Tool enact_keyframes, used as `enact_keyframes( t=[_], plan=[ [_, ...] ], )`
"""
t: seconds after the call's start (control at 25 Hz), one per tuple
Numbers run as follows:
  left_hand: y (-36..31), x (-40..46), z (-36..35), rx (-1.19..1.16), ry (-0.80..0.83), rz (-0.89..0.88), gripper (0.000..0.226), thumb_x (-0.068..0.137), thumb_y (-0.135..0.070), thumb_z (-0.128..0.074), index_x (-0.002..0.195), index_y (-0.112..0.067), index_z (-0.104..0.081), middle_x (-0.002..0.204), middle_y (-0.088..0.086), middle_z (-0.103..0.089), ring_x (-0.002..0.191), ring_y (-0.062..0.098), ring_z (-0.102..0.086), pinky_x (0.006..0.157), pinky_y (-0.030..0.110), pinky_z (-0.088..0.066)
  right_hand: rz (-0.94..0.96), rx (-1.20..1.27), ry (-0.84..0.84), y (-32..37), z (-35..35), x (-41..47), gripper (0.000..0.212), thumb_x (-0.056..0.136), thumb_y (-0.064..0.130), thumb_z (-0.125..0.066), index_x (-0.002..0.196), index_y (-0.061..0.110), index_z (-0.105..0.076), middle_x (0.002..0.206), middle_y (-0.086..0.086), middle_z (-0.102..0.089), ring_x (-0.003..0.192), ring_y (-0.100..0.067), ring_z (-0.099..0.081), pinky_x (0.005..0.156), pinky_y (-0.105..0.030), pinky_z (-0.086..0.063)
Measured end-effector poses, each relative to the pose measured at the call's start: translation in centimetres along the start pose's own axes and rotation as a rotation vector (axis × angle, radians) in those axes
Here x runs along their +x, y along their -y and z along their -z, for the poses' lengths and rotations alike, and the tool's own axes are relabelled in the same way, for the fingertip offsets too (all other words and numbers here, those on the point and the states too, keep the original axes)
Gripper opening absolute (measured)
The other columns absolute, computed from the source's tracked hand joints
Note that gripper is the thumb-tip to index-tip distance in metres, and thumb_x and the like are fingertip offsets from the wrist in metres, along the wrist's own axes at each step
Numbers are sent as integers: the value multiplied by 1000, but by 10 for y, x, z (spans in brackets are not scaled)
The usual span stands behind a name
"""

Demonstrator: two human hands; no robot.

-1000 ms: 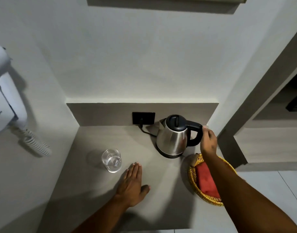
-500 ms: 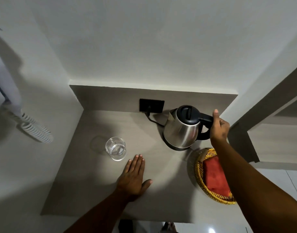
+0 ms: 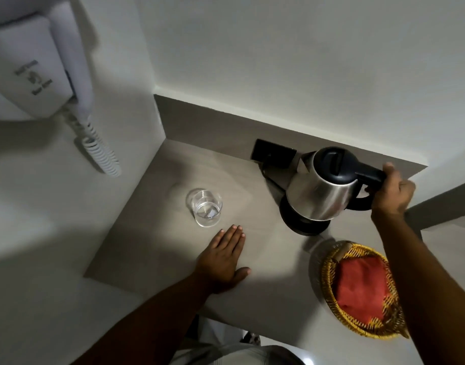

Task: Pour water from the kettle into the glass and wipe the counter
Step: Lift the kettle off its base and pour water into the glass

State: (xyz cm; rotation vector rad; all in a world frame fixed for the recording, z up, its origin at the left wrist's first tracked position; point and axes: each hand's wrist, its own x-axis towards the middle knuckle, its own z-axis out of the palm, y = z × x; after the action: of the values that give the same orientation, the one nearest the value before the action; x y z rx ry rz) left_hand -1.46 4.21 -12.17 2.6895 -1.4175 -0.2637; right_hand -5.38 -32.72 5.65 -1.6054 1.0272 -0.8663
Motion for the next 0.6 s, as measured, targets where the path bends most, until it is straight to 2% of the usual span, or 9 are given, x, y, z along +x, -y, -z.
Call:
enact_keyframes(
  t=[0.12,0.2,0.28,0.32,0.48,0.6],
  plan=[
    [-1,-1,1,-4,9,5,90,98,-69,-34,157,-2,-27,166,19,-28,156,32,-21,126,51,-23,239,-144,173,46,-21,-5,38,89,51,-58,54,38,-66,46,15,-54,48,0,-51,55,-23,-44],
    [0,-1,1,-8,9,1,90,98,-68,-34,157,-1,-25,166,20,-26,156,33,-19,126,51,-22,399,-273,265,64,-40,-15,41,91,46,-58,57,26,-67,47,5,-52,47,-8,-47,49,-28,-43],
    [0,-1,1,-4,1,-3,90,98,-67,-34,158,-1,-23,167,20,-24,157,32,-15,126,52,-21,522,-358,364,73,-62,-30,46,89,44,-58,60,11,-68,50,-14,-54,47,-17,-46,48,-38,-45],
    [0,-1,1,-1,-3,-2,90,98,-67,-34,158,-1,-23,168,20,-23,157,32,-14,126,52,-20,573,-401,421,77,-73,-40,46,90,45,-57,60,10,-68,49,-15,-55,45,-20,-46,47,-38,-44],
    [1,-3,0,16,-27,-3,89,99,-67,-32,158,-1,-21,168,20,-20,158,32,-12,126,51,-18,693,-568,559,91,-110,-73,46,90,52,-53,54,25,-58,41,5,-45,38,-8,-41,43,-22,-29],
    [1,-4,-2,12,-50,-9,89,99,-68,-31,158,-1,-20,168,20,-20,158,32,-12,126,51,-17,779,-672,609,101,-131,-90,47,88,54,-51,55,22,-59,40,6,-44,38,-7,-42,39,-19,-26]
  ],
)
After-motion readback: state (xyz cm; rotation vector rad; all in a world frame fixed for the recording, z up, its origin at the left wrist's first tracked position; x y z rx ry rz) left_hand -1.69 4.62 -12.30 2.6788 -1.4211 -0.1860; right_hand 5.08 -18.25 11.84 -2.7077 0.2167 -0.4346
